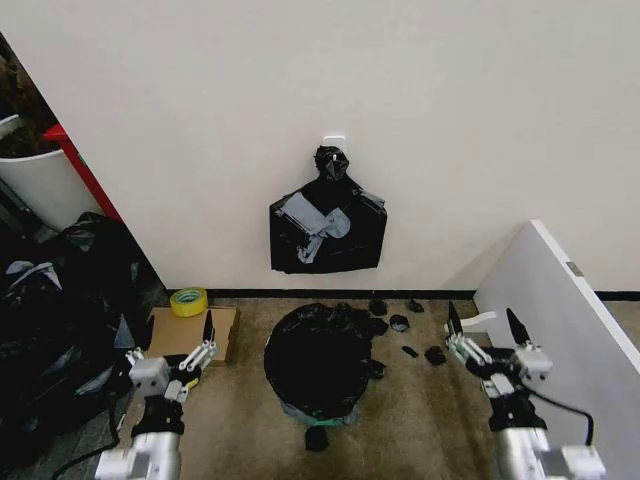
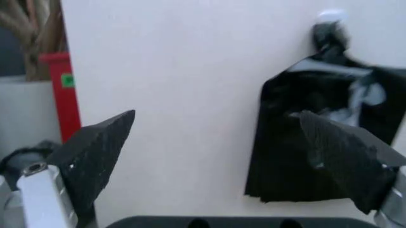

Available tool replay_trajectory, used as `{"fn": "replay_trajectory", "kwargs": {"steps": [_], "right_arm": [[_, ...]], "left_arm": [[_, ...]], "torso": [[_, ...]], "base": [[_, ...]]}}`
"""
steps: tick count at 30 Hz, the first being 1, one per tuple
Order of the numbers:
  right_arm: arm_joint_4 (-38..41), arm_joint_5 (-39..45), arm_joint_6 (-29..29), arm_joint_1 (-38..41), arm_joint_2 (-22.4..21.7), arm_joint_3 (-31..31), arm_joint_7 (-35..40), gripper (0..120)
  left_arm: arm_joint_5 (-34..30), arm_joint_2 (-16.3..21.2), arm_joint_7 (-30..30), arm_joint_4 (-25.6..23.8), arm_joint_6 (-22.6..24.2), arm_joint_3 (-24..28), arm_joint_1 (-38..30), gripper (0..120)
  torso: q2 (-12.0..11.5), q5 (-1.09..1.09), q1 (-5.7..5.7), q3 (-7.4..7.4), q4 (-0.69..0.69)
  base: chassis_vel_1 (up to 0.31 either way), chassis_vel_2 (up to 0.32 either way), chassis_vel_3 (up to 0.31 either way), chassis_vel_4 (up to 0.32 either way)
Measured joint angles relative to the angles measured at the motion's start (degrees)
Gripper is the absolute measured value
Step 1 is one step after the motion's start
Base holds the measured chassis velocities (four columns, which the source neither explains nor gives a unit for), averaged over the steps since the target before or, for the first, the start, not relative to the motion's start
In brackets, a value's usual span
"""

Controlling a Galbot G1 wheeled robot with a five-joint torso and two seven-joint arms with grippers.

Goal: Place the garbage bag over the trash bin.

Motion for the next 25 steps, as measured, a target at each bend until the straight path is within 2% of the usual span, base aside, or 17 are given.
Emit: {"fn": "replay_trajectory", "kwargs": {"steps": [2, 7, 25], "right_arm": [[-0.12, -3.30, 1.33, -0.77, 1.16, -1.33, 0.02, 100], [0.44, -5.21, 2.55, -2.28, 1.72, -3.11, 0.84, 100], [1.03, -5.88, 3.10, -2.79, 1.54, -3.45, 1.55, 100]], "left_arm": [[1.99, -0.88, 0.07, -1.14, -1.25, 2.25, 2.57, 100], [3.73, -1.90, -0.51, -1.50, -3.19, 4.49, 4.92, 100], [3.96, -1.80, -0.53, -1.82, -3.33, 4.88, 5.20, 100]], "torso": [[0.00, 0.02, 0.00, 0.00, 0.01], [0.00, 0.00, 0.00, 0.01, 0.00], [-0.01, 0.01, 0.01, 0.01, 0.00]], "base": [[0.000, 0.000, 0.000, 0.000], [0.000, 0.000, 0.000, 0.000], [0.000, 0.000, 0.000, 0.000]]}}
